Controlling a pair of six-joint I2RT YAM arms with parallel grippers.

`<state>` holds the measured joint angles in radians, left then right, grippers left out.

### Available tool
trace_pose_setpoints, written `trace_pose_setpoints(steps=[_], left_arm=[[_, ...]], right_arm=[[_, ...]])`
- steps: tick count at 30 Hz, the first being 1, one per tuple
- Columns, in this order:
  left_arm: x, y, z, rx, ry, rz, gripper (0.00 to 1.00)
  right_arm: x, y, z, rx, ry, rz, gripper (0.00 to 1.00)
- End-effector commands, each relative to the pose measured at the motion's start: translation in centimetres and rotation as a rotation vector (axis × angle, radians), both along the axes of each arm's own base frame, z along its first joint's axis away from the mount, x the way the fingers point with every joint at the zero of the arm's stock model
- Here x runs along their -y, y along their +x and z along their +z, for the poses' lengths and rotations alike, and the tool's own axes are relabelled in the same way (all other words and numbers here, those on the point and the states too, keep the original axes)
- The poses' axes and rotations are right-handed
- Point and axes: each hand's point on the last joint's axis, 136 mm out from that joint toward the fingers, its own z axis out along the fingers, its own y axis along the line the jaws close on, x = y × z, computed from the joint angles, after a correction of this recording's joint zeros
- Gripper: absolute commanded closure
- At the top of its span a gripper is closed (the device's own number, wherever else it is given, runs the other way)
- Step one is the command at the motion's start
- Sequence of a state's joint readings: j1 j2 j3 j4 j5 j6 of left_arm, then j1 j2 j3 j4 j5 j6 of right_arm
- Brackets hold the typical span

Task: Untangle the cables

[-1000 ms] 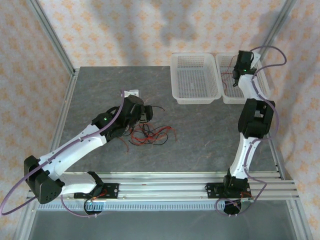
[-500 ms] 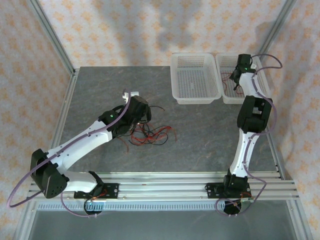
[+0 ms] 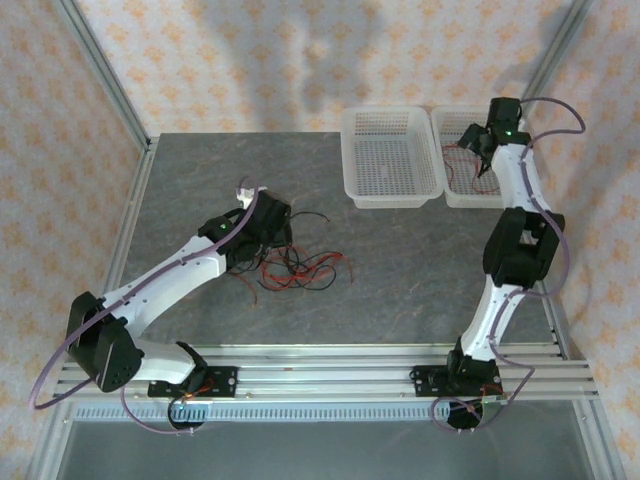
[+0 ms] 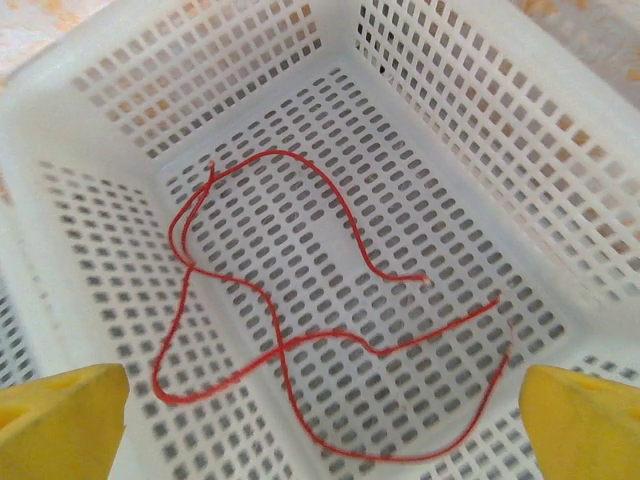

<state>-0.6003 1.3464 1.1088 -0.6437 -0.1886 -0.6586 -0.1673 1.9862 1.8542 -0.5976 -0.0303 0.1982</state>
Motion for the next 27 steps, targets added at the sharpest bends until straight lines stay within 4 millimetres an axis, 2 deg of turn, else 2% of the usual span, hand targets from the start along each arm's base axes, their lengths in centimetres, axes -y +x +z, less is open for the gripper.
trace_pose_setpoints(steps=[1, 7, 13, 20, 22, 23, 27], left_arm=[[0.1, -0.2, -1.8, -0.049, -0.016, -0.008, 0.32], [1.4, 2.4, -3.9, -0.088, -0.021, -0.062, 0.36], [1.2, 6.2, -6.7, -0.151, 0.037, -0.095, 0.44], [1.7, 10.1, -9.2, -0.19, 0.079, -0.132, 0.49], [1.5, 10.9, -9.6, -0.196, 0.084, -0.13, 0.51], [1.4, 11.1, -11.1, -0.226, 0.094, -0.128, 0.51], [1.0, 11.8, -12.9, -0.258, 0.107, -0.126, 0.52]], right_arm=[[-0.7, -1.8, 2.8, 0.056, 0.007, 0.029, 0.0], [-2.7, -5.7, 3.8, 0.106, 0.036, 0.072, 0.03], [-5.4, -9.8, 3.8, 0.126, 0.044, 0.124, 0.08], [-8.1, -13.7, 2.8, 0.13, 0.06, 0.17, 0.15], [-8.8, -14.5, 2.3, 0.127, 0.073, 0.184, 0.17], [-9.1, -14.8, 1.9, 0.124, 0.08, 0.189, 0.18], [-9.5, -16.0, 1.1, 0.117, 0.091, 0.193, 0.2]])
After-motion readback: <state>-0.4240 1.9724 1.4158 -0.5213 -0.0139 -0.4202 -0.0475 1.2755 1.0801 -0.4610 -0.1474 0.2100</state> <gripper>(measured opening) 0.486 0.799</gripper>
